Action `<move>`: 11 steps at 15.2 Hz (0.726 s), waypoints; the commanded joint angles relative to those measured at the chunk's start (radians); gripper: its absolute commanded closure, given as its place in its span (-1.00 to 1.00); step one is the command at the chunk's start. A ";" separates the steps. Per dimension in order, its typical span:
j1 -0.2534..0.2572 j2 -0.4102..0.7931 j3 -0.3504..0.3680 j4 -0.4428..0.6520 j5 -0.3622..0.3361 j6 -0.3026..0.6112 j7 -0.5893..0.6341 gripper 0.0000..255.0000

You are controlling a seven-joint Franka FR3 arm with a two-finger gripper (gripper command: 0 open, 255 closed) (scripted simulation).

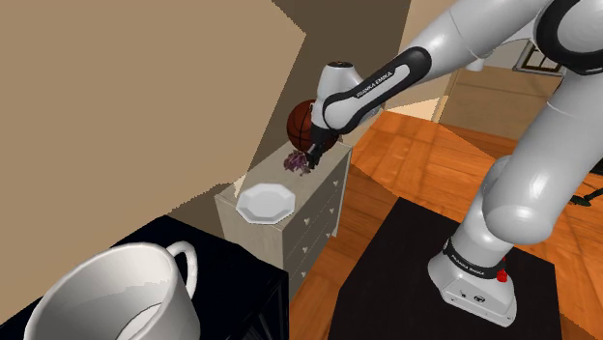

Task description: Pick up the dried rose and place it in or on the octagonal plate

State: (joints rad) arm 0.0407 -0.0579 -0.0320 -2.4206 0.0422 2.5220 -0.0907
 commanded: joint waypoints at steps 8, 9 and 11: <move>0.102 0.084 0.112 0.064 -0.060 0.022 0.261 1.00; 0.114 0.098 0.124 0.077 -0.070 0.023 0.292 1.00; 0.139 0.127 0.143 0.105 -0.090 0.023 0.351 1.00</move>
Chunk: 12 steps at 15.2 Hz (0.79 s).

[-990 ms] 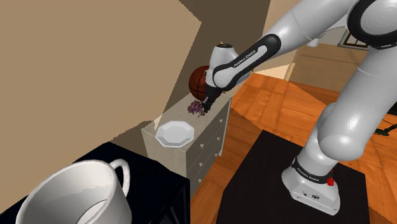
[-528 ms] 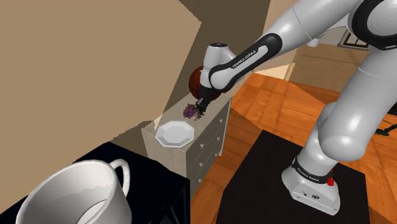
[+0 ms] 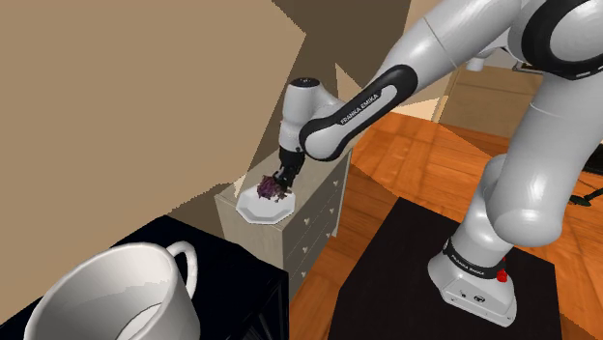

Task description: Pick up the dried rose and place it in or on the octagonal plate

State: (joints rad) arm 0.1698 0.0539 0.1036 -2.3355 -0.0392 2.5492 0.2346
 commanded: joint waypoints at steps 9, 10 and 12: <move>0.011 0.115 0.003 -0.005 -0.040 0.119 0.050 1.00; 0.010 0.115 0.003 -0.005 -0.040 0.119 0.050 1.00; 0.010 0.115 0.004 -0.005 -0.040 0.119 0.051 1.00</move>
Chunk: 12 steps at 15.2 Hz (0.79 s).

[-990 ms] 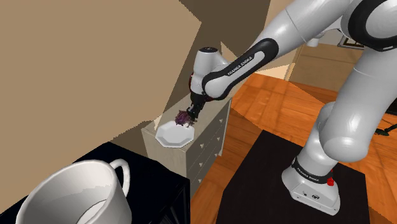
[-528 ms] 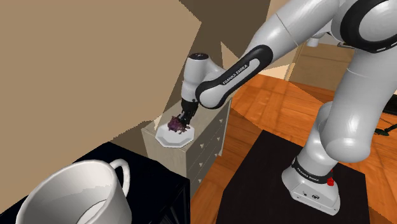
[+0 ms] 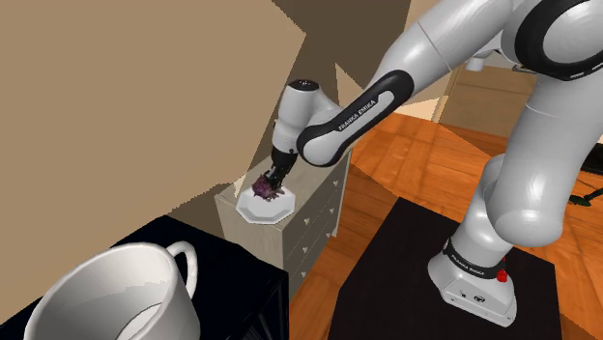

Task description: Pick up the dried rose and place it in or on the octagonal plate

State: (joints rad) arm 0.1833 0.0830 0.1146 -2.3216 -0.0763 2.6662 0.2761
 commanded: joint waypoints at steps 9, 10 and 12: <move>0.000 0.108 -0.006 -0.034 -0.018 0.040 0.029 -1.00; 0.008 0.094 -0.001 -0.048 -0.022 0.039 0.046 -1.00; -0.008 0.053 -0.001 -0.022 0.006 -0.028 0.003 -1.00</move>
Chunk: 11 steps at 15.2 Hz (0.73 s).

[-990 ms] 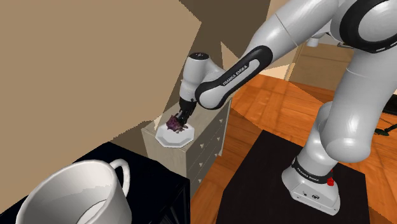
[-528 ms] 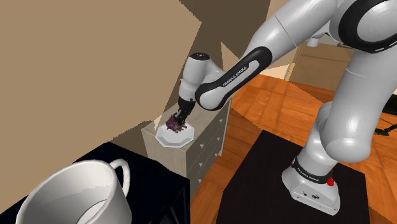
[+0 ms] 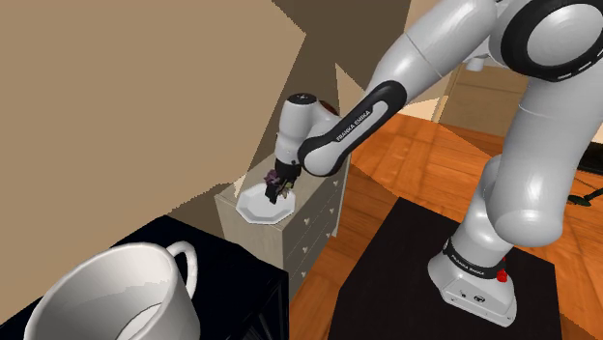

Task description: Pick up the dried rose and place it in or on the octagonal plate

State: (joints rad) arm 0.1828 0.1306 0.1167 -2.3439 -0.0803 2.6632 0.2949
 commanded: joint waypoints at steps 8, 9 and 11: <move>-0.010 -0.081 0.003 0.000 0.035 -0.110 -0.034 -1.00; -0.010 -0.081 0.003 0.000 0.035 -0.110 -0.034 -1.00; -0.010 -0.081 0.003 0.000 0.035 -0.110 -0.034 -1.00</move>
